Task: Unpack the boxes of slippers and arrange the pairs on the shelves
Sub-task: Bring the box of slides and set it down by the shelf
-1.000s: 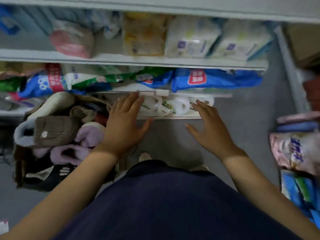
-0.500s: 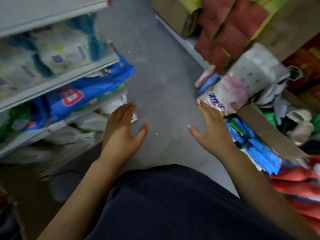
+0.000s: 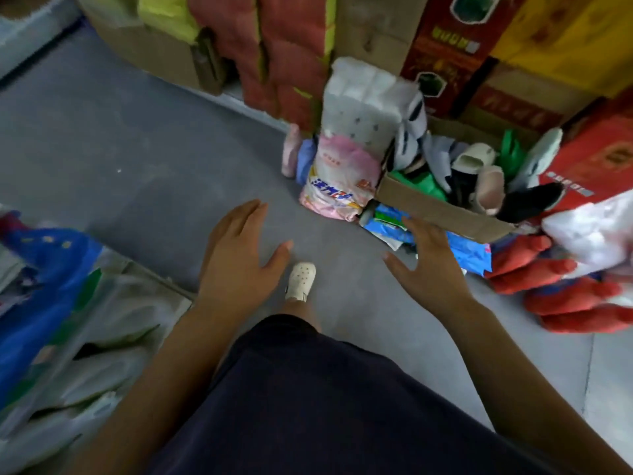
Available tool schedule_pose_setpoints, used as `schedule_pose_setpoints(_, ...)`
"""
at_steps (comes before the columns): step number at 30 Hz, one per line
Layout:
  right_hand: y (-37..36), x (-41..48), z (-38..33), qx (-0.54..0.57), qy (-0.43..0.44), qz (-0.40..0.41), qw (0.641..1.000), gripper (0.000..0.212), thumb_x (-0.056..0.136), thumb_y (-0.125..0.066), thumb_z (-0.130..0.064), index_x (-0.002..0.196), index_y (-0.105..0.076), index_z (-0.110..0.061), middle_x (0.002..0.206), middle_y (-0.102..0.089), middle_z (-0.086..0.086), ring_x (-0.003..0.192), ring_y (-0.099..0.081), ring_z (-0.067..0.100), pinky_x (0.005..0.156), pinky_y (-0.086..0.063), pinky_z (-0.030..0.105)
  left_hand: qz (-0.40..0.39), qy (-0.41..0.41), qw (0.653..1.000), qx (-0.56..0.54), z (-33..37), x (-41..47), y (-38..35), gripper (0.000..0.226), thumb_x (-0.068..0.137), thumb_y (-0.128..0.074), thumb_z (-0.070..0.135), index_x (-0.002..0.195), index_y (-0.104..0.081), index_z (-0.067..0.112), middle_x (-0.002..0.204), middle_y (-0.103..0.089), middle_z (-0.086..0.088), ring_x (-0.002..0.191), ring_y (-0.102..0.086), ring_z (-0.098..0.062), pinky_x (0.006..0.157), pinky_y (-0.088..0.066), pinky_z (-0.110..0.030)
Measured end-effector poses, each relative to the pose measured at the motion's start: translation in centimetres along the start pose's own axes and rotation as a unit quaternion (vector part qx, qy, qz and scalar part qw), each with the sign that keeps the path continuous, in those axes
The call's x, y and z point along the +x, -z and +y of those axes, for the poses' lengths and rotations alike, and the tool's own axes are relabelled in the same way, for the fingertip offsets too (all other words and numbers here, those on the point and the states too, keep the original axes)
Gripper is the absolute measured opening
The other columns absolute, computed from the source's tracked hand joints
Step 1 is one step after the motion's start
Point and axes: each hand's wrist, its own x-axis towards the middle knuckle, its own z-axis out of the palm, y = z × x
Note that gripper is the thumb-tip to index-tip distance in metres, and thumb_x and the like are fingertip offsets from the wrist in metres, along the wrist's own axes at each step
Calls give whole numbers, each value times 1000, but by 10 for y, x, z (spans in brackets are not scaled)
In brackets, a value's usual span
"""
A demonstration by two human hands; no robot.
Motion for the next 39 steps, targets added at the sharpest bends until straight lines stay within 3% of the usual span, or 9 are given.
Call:
schedule_pose_setpoints(6,35,63,51,24,-147,87,985,65,88,-75,-31,142,-50,-5,147,-50,11,136,-43,33,113,-33,39,-97,-114,989,-18,41,149,-50,75,88,-52,54,142,-52,2,145,-55,-17,133,-49,-32,112,-37,-40)
schedule_pose_setpoints(12,50,115,81,89,-307,188,929,61,91,-70,-32,140,-50,-3,145,-53,14,137,-44,32,111,-35,39,-206,-240,949,-2,94,287,-101,73,87,-54,54,137,-54,0,134,-61,-17,125,-54,-33,103,-45,-42)
schedule_pose_setpoints(17,44,161,109,156,-421,214,867,60,94,-67,-34,143,-47,-6,145,-52,13,135,-44,30,107,-34,33,-274,-314,908,30,156,372,-173,73,87,-60,49,142,-51,2,143,-56,-18,132,-51,-35,111,-41,-46)
schedule_pose_setpoints(23,38,233,174,211,-487,195,824,61,96,-64,-37,145,-45,-6,147,-50,14,136,-45,31,109,-34,35,-344,-379,852,108,229,450,-275,70,96,-61,45,152,-41,8,156,-43,-13,144,-38,-31,118,-35,-47)
schedule_pose_setpoints(31,-13,290,259,284,-636,160,700,58,98,-59,-40,139,-45,-1,138,-54,22,127,-49,40,100,-39,41,-419,-360,805,217,272,527,-420,73,101,-54,44,159,-24,9,167,-21,-9,153,-21,-30,120,-27,-49)
schedule_pose_setpoints(37,-67,347,315,337,-692,215,601,68,101,-51,-42,151,-31,-1,153,-41,22,139,-41,37,112,-33,40,-410,-405,777,253,260,583,-523,71,103,-50,41,159,-22,6,168,-18,-12,153,-19,-31,122,-24,-50)
schedule_pose_setpoints(39,-87,365,334,370,-704,258,548,61,102,-49,-42,148,-35,-4,149,-47,18,135,-46,35,105,-38,35,-411,-416,769,257,259,597,-559,71,104,-47,42,160,-20,6,168,-15,-11,154,-16,-30,121,-24,-49)
